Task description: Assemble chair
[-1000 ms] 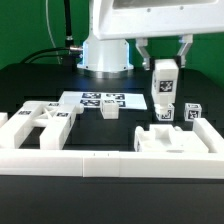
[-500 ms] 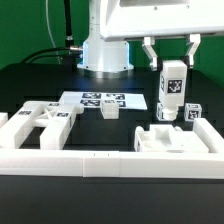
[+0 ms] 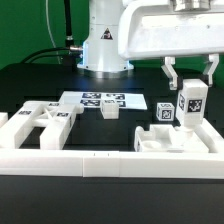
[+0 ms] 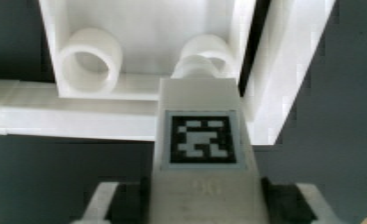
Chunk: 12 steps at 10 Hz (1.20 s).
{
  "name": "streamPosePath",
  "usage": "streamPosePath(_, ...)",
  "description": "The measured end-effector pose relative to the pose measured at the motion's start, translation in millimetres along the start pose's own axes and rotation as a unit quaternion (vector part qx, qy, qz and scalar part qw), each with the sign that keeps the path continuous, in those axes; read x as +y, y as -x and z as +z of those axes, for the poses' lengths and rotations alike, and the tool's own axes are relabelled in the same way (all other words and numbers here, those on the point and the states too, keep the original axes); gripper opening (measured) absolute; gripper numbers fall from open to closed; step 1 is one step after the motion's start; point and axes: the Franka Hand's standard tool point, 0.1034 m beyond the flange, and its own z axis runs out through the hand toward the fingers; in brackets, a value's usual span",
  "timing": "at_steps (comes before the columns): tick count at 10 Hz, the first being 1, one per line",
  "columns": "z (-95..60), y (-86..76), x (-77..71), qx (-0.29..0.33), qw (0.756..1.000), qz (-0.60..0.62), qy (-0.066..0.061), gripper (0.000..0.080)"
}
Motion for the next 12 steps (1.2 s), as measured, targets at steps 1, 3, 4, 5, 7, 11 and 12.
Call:
streamPosePath(1, 0.2, 0.5, -0.2, 0.000, 1.000, 0.000, 0.000, 0.0286)
streamPosePath(3, 0.9, 1.1, -0.2, -0.001, 1.000, 0.000, 0.000, 0.0285)
streamPosePath(4, 2.1, 1.2, -0.3, -0.002, 1.000, -0.001, 0.000, 0.0287)
streamPosePath(5, 8.4, -2.1, -2.2, -0.003, 1.000, -0.011, 0.000, 0.0287)
streamPosePath(7, 15.1, -7.3, -7.3, 0.000, 1.000, -0.015, -0.002, 0.0287)
streamPosePath(11, 16.1, -9.8, -7.8, 0.011, 1.000, -0.015, -0.001, 0.0287)
streamPosePath(12, 16.1, -9.6, -7.6, 0.014, 1.000, -0.014, 0.000, 0.0287)
